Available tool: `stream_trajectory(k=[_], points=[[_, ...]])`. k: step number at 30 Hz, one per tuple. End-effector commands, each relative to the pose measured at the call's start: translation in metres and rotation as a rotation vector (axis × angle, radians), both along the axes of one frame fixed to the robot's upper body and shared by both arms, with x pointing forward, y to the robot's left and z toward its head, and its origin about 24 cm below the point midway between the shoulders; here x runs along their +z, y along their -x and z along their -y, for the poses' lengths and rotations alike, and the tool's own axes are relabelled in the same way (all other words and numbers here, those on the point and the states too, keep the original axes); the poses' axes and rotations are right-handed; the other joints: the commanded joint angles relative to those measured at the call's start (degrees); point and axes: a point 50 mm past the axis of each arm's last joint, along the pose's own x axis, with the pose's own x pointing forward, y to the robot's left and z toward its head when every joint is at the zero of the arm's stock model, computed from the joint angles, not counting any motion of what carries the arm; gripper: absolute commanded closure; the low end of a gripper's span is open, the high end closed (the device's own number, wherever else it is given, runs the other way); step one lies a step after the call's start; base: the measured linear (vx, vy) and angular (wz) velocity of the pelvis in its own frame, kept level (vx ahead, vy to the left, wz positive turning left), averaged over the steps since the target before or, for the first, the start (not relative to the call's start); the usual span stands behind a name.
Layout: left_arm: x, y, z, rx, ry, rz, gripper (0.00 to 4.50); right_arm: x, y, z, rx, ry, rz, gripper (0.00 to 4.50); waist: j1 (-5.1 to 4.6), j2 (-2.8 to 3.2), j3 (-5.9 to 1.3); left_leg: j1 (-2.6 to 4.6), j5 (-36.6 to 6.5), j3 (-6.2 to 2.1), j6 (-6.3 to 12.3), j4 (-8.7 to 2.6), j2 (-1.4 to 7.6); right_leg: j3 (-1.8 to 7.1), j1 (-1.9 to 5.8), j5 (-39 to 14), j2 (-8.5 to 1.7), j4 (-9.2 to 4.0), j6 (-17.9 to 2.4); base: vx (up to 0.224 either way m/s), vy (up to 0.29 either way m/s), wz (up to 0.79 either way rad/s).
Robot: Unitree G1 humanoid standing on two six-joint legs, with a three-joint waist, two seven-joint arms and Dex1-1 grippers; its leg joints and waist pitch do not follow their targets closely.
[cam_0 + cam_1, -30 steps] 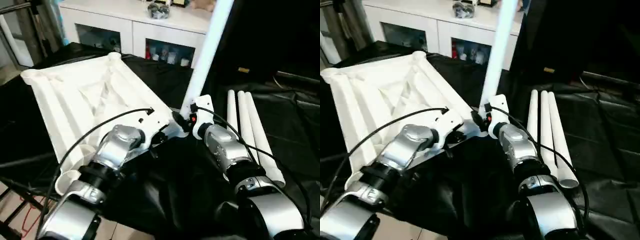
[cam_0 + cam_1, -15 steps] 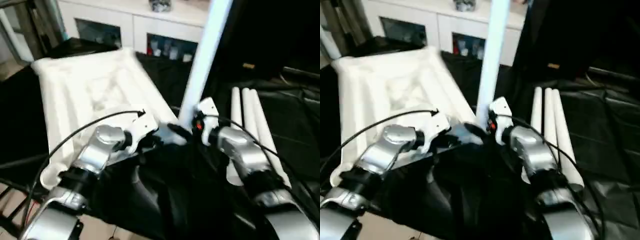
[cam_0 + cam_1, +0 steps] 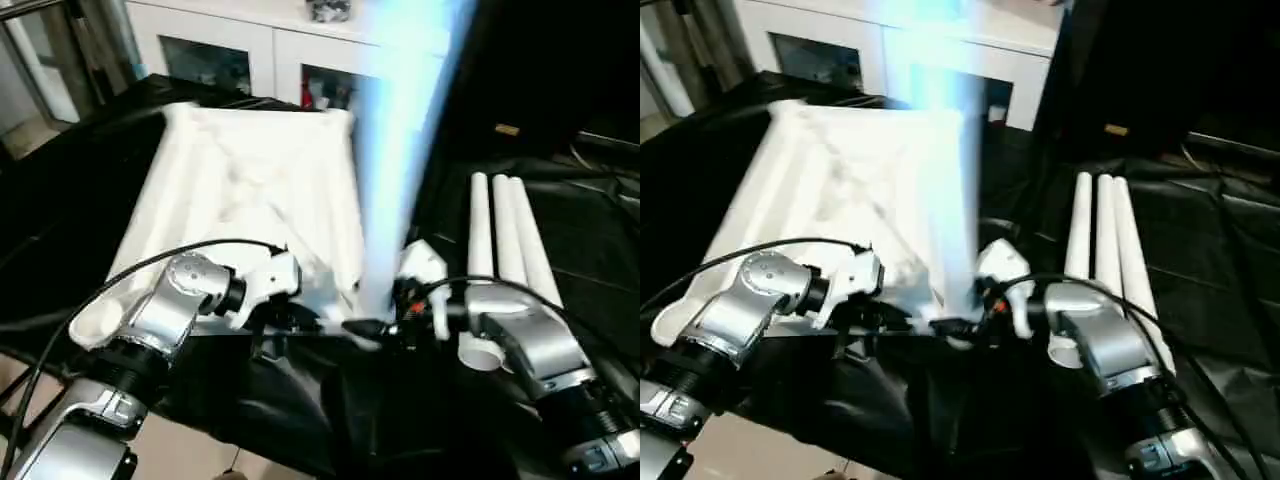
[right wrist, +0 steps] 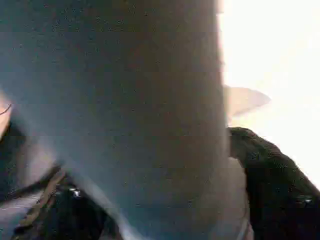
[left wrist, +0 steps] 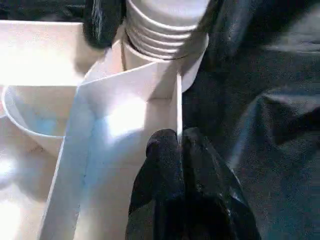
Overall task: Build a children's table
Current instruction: Insert table leg to table base
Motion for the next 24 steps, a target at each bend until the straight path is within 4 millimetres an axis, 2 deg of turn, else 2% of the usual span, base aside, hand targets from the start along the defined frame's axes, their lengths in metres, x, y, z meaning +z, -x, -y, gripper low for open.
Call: stream_trajectory(k=[1, 6, 15, 20, 22, 24], points=[[0.008, -0.003, 0.007, -0.021, 0.041, 0.028, 4.50, -0.010, 0.009, -0.003, 0.037, 0.020, -0.051, 1.37, -0.01, 0.36, -3.40, 0.62, -2.43, -0.07, 3.67, -3.02, 1.96, 1.85, 2.94, 9.50, -3.77, -2.43, -15.50, 0.000, 0.000, 0.00], [0.008, -0.002, 0.005, -0.022, 0.042, 0.023, 4.50, -0.011, 0.009, -0.005, 0.032, 0.018, -0.064, 1.66, 0.33, 0.30, -3.37, 0.66, -3.63, -0.08, 2.85, -3.04, 1.95, 1.88, 2.97, 7.26, -3.87, -2.51, -15.26, 0.000, 0.000, 0.00], [0.007, -0.006, 0.000, 0.035, 0.047, 0.056, 4.50, -0.014, 0.009, 0.000, -0.021, -0.015, -0.057, 1.72, 0.76, 0.12, -3.58, 0.61, -2.20, -0.05, 3.18, -2.75, 1.78, 1.87, 3.15, 9.37, -3.78, -2.19, -15.11, 0.000, 0.000, 0.00], [0.009, -0.008, -0.004, 0.087, 0.063, 0.126, 4.50, -0.014, 0.005, -0.001, -0.115, -0.092, -0.046, 1.72, 0.68, 0.22, -3.43, 0.62, -4.32, -0.10, 2.32, -2.89, 1.84, 1.87, 2.92, 5.65, -3.87, -2.45, -14.89, 0.000, 0.000, 0.00], [0.011, -0.009, -0.005, 0.111, 0.097, 0.084, 4.50, -0.012, 0.002, -0.002, -0.151, -0.125, -0.036, 1.72, 0.61, 0.15, -3.38, 0.61, -5.08, -0.15, 1.61, -2.91, 1.85, 1.94, 2.89, 3.95, -3.91, -2.47, -14.53, 0.000, 0.000, 0.00], [0.015, -0.007, -0.007, 0.103, 0.138, 0.065, 3.95, -0.009, -0.001, -0.003, -0.190, -0.168, -0.033, 1.72, 0.38, 0.21, -3.26, 0.57, -6.36, -0.19, 0.96, -2.97, 1.78, 1.95, 2.77, 1.52, -3.92, -2.63, -14.14, 0.000, 0.000, 0.00]])
